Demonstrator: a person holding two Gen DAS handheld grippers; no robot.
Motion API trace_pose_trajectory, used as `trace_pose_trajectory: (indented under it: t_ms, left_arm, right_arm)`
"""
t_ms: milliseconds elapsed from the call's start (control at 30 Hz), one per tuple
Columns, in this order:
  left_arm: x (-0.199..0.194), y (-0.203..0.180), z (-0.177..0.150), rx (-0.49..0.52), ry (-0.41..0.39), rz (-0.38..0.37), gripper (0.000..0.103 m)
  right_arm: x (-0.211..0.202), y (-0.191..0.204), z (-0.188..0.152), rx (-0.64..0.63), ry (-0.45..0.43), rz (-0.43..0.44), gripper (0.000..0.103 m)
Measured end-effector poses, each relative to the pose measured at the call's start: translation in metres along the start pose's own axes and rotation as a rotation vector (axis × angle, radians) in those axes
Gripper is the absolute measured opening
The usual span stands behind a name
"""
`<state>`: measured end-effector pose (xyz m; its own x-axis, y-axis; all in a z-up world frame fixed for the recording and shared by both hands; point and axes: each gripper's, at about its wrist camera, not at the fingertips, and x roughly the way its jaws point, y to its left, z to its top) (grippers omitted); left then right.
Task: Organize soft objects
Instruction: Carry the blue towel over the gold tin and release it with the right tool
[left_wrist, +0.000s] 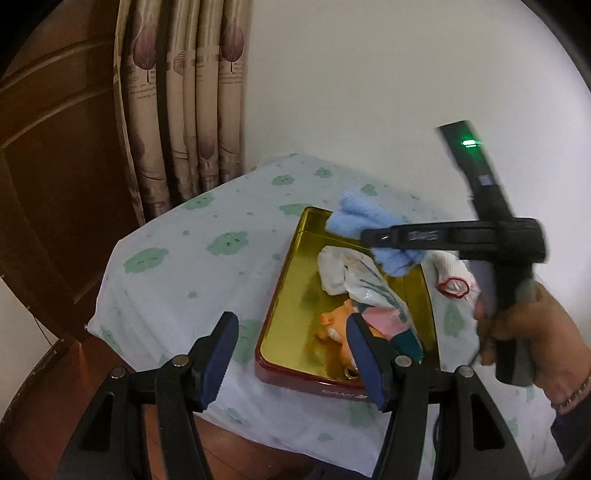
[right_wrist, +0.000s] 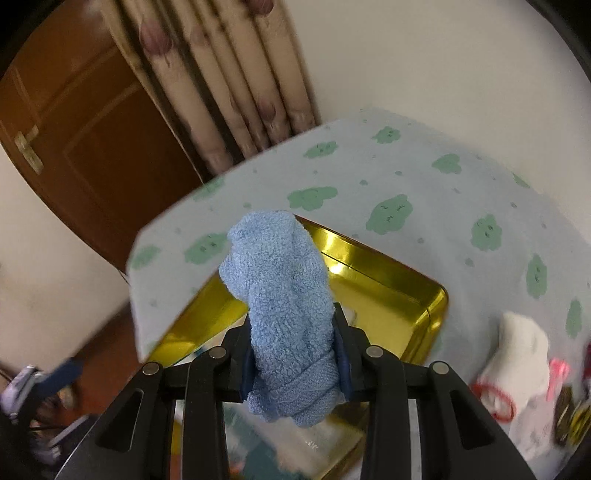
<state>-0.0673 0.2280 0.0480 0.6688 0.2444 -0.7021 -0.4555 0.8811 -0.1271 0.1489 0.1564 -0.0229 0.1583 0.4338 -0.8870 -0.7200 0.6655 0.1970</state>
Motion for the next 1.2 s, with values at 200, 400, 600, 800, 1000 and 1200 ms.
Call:
trace_pose_trajectory:
  t_ms: [200, 400, 600, 800, 1000, 1200]
  left_arm:
    - [0.011, 0.006, -0.001, -0.017, 0.037, -0.002, 0.062]
    - [0.019, 0.009, 0.0, -0.041, 0.062, 0.005, 0.063]
    - [-0.01, -0.004, 0.003, -0.013, -0.079, -0.096, 0.066]
    - [-0.027, -0.039, -0.01, 0.066, -0.123, -0.36, 0.066]
    - [-0.015, -0.125, -0.005, 0.287, 0.042, -0.43, 0.066]
    - [0.021, -0.226, 0.023, 0.522, 0.036, -0.344, 0.07]
  right_arm:
    - [0.036, 0.011, 0.015, -0.047, 0.065, -0.031, 0.039]
    - [0.002, 0.007, 0.012, 0.019, -0.128, -0.016, 0.088]
    - [-0.101, -0.036, -0.075, 0.086, -0.422, -0.095, 0.102]
    - [-0.168, -0.117, -0.218, 0.143, -0.331, -0.518, 0.102]
    - [-0.205, -0.186, -0.314, 0.256, -0.205, -0.772, 0.102]
    - [-0.229, -0.202, -0.346, 0.399, -0.349, -0.681, 0.103]
